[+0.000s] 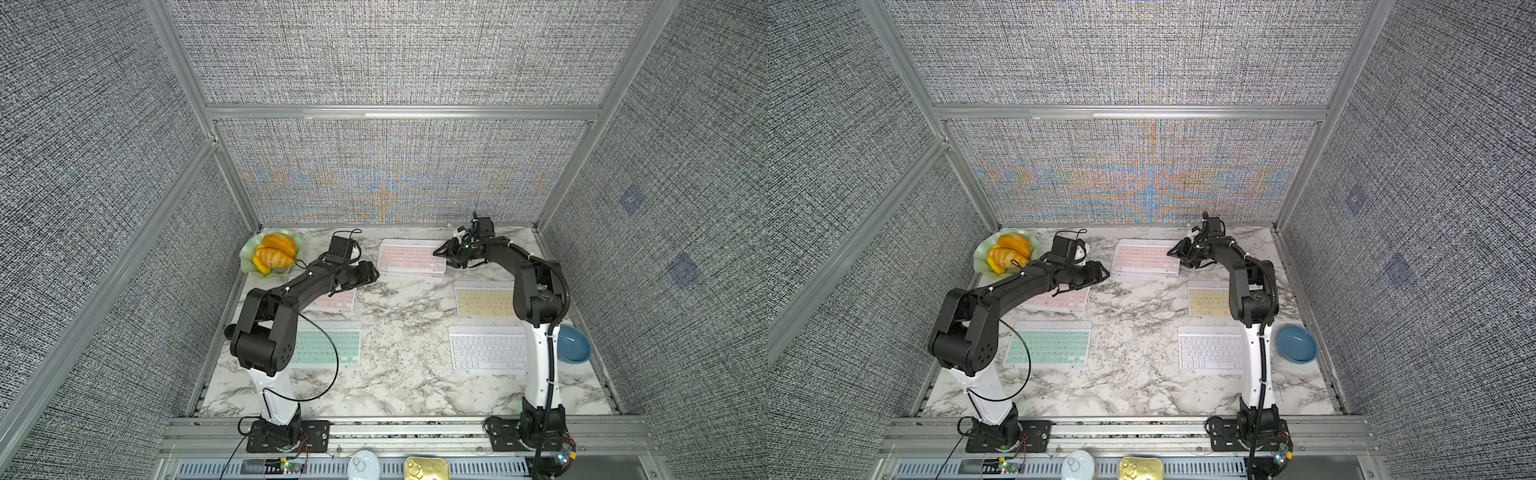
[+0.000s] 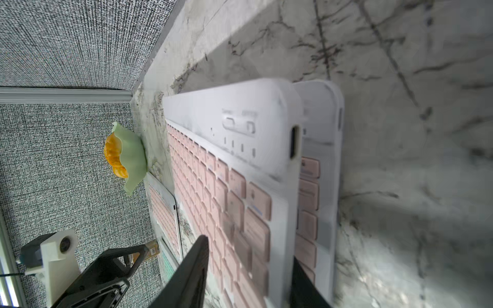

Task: Stack the numeric keypads
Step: Place the numeric keypad at the numeric keypad.

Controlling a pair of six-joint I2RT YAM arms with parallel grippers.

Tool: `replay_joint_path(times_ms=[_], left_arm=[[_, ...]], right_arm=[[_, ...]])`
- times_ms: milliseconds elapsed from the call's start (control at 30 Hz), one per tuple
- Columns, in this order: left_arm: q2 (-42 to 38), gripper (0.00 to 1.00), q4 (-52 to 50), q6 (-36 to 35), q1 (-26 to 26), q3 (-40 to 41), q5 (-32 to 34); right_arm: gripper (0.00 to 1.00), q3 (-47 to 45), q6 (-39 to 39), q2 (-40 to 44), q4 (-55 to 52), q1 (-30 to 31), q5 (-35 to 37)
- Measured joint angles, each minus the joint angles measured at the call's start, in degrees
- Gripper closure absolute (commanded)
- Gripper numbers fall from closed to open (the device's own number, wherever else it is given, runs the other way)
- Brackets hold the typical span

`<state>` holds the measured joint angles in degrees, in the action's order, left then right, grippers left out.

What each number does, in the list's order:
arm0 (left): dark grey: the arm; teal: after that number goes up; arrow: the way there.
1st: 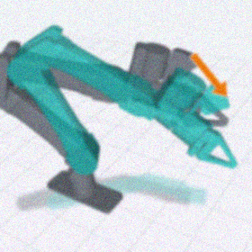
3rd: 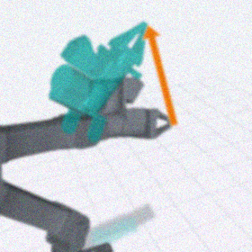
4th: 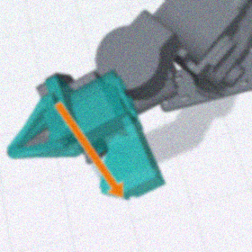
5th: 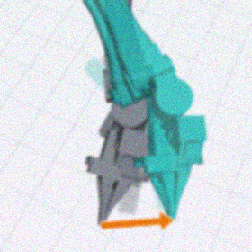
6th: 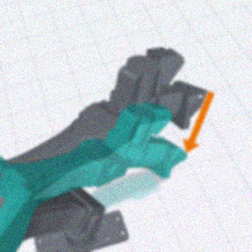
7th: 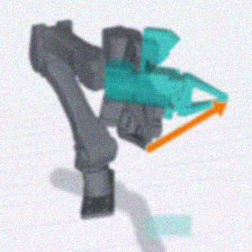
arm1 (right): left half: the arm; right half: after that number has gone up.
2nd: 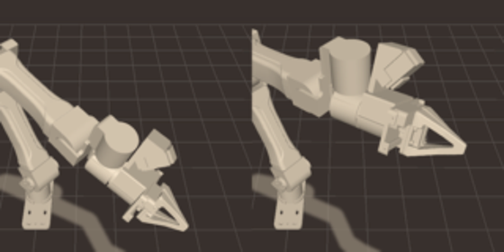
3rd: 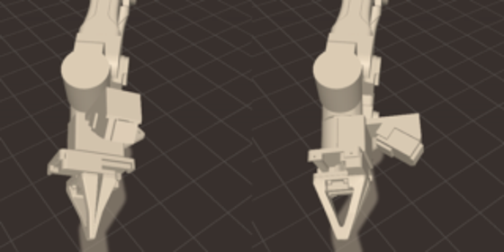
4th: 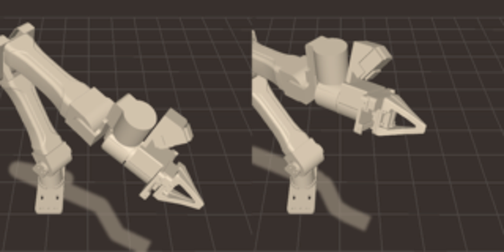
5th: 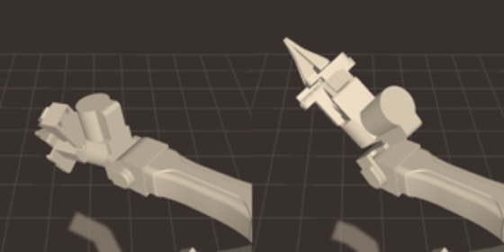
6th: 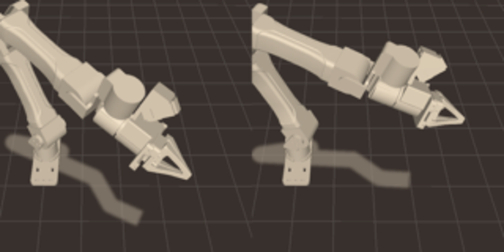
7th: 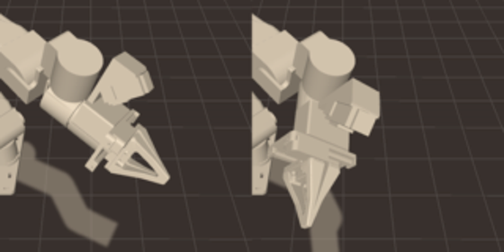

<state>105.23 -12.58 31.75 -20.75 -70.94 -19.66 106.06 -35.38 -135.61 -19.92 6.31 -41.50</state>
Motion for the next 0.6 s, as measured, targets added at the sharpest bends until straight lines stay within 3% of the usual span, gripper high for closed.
replay_joint_path(times_ms=[600], left_arm=[[-0.46, 0.32, 0.07, 0.02, 0.0, 0.92, -0.02]], right_arm=[[0.5, 1.11, 2.8, 0.09, -4.04, -0.72, 6.25]])
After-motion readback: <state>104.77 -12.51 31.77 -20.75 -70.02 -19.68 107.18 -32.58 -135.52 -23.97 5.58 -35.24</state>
